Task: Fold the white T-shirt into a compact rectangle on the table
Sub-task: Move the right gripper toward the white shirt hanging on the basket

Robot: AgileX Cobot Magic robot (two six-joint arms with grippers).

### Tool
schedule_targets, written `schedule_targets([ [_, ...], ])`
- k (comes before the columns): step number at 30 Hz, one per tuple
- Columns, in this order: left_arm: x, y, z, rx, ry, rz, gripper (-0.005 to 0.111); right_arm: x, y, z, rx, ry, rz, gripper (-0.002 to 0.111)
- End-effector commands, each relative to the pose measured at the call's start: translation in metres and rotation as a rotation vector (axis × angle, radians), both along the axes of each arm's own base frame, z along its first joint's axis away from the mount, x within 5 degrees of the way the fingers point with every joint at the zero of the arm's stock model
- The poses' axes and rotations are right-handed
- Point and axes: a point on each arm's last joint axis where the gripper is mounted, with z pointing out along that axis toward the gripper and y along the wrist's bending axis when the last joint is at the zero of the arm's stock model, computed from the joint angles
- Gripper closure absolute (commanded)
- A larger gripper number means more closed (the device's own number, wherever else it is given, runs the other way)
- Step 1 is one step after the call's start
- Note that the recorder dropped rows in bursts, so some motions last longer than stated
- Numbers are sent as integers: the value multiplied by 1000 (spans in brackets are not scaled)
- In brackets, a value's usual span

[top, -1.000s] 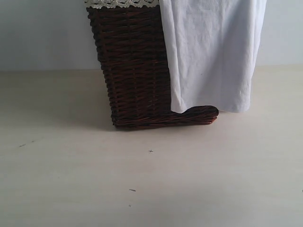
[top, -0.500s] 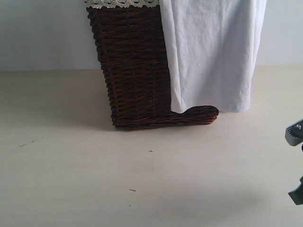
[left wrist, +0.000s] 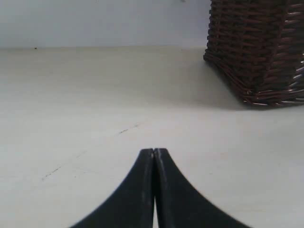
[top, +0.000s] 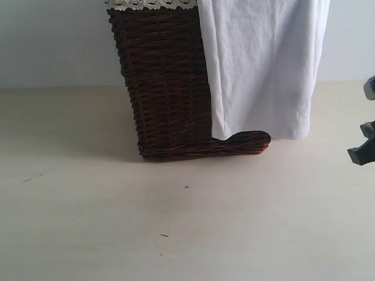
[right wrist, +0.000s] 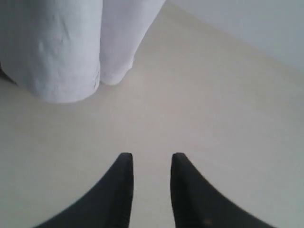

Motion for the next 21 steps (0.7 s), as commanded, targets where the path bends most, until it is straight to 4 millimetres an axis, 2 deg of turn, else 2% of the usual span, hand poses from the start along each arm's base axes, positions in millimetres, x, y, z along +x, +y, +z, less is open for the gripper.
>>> schedule_targets([
  [1, 0, -1, 1, -19, -14, -5, 107, 1, 0, 13, 6, -73, -7, 89],
  [6, 0, -1, 1, -19, -14, -5, 107, 7, -1, 16, -9, -140, 0, 108],
  [11, 0, -1, 1, -19, -14, -5, 107, 21, 1, 22, -86, -164, 64, 108],
  [13, 0, -1, 1, -19, -14, -5, 107, 31, 1, 27, -92, -194, 72, 99],
  [14, 0, -1, 1, -19, -14, -5, 107, 37, 1, 28, -77, -199, 62, 91],
  [18, 0, -1, 1, -19, -14, -5, 107, 65, 2, 27, 46, -194, -14, 38],
  [20, 0, -1, 1, -19, -14, -5, 107, 74, 2, 29, 128, -199, -65, 22],
  [21, 0, -1, 1, -19, -14, -5, 107, 76, 2, 32, 171, -205, -91, 19],
])
